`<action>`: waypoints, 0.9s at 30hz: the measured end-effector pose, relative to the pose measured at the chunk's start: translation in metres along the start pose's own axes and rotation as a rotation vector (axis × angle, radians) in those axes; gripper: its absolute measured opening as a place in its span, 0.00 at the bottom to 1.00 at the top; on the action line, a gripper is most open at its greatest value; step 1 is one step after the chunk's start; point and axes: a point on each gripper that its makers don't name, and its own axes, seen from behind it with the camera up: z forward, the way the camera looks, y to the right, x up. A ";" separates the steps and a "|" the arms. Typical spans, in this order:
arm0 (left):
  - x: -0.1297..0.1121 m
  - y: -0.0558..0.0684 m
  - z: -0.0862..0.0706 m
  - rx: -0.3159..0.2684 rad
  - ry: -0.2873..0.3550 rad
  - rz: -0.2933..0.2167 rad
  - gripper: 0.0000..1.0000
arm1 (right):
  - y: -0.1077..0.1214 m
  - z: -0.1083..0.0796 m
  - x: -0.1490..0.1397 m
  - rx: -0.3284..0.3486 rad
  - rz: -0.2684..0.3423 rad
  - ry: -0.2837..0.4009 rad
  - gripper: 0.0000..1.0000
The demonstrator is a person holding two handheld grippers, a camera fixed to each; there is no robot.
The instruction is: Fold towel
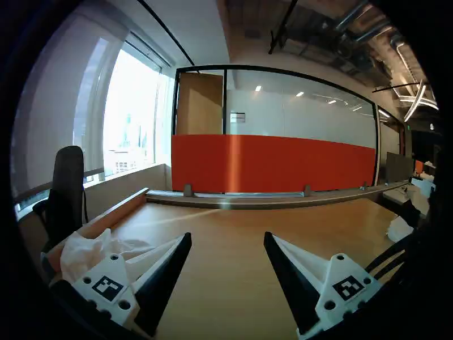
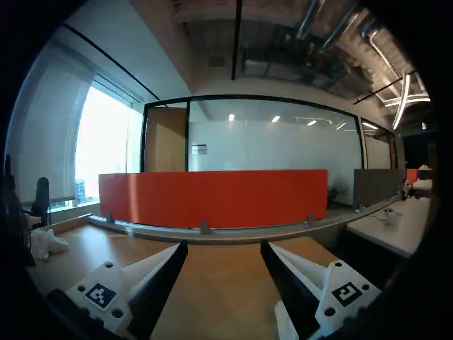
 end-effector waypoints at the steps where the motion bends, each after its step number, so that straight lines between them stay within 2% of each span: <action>1: -0.005 0.001 0.002 -0.005 0.002 0.001 0.94 | -0.001 0.001 -0.006 -0.003 -0.001 -0.002 1.00; 12: -0.055 0.010 0.024 -0.038 0.021 0.004 0.94 | -0.016 0.008 -0.056 -0.009 -0.039 0.007 1.00; 21: -0.079 0.013 0.034 -0.047 0.036 0.018 0.94 | -0.028 0.019 -0.092 0.008 -0.069 -0.006 0.99; 27: -0.091 0.014 0.037 -0.049 0.033 0.017 0.94 | -0.029 0.023 -0.114 0.000 -0.055 -0.025 1.00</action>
